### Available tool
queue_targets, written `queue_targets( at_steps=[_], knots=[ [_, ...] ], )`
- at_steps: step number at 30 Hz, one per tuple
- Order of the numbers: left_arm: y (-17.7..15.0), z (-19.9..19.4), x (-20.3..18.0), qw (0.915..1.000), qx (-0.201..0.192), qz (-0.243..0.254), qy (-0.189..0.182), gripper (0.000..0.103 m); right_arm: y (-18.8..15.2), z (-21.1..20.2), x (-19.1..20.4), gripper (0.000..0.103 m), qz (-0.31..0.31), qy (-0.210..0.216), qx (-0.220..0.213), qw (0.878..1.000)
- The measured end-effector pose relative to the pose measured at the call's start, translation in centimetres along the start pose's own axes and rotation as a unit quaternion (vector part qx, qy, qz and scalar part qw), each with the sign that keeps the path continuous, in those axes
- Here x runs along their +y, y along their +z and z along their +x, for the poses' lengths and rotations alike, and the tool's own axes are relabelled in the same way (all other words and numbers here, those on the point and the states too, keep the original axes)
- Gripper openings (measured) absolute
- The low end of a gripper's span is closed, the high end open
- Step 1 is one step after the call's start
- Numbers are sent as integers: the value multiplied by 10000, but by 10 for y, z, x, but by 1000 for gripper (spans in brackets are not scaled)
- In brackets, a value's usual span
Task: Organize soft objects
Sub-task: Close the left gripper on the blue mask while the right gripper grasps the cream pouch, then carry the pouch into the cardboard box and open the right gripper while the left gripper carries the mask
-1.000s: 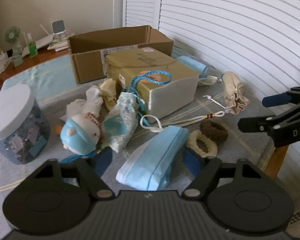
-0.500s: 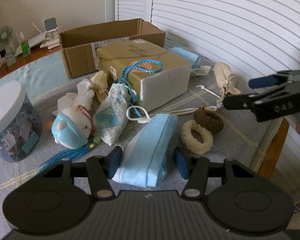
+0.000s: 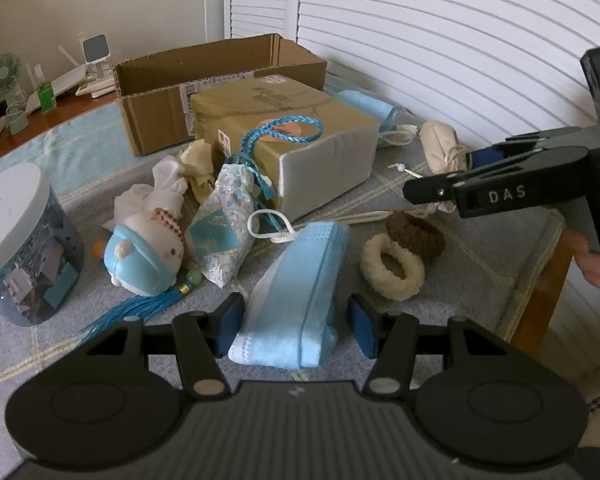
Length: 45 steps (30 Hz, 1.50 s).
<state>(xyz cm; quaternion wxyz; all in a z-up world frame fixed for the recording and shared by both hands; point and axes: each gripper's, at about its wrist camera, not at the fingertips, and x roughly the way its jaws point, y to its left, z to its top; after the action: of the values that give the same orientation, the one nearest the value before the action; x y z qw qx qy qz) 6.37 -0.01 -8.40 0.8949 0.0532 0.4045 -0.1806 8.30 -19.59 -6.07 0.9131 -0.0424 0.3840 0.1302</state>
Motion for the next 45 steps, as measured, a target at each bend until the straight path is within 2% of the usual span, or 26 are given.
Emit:
queue_targets(
  at_steps=[11, 16, 20, 26, 32, 36, 40, 45],
  knots=[
    [-2, -2, -3, 9999, -20, 163, 36, 56, 8, -33, 8, 72, -151, -355, -158, 9991],
    [-3, -4, -3, 9996, -22, 275, 44, 41, 13, -44, 15, 72, -369, -498, -80, 9980],
    [-3, -8, -2, 9993, 0, 359, 40, 35, 17, -49, 23, 72, -527, -644, 7, 9965],
    [-1, -24, -3, 9981, 11, 620, 39, 34, 25, -60, 29, 72, -636, -623, 100, 9960],
    [-4, -39, 0, 9954, 145, 936, 134, 33, 46, -72, 30, 72, -637, -714, -109, 9953],
    [-12, -46, 7, 9950, 276, 931, 231, 33, 58, -74, 31, 72, -717, -891, -196, 9932],
    [-16, -56, 17, 9958, 373, 778, 300, 33, 65, -76, 32, 72, -741, -874, -175, 9933],
    [0, -70, 26, 9965, 146, 698, 444, 33, 80, -71, 42, 72, -832, -771, -2, 9936]
  ],
)
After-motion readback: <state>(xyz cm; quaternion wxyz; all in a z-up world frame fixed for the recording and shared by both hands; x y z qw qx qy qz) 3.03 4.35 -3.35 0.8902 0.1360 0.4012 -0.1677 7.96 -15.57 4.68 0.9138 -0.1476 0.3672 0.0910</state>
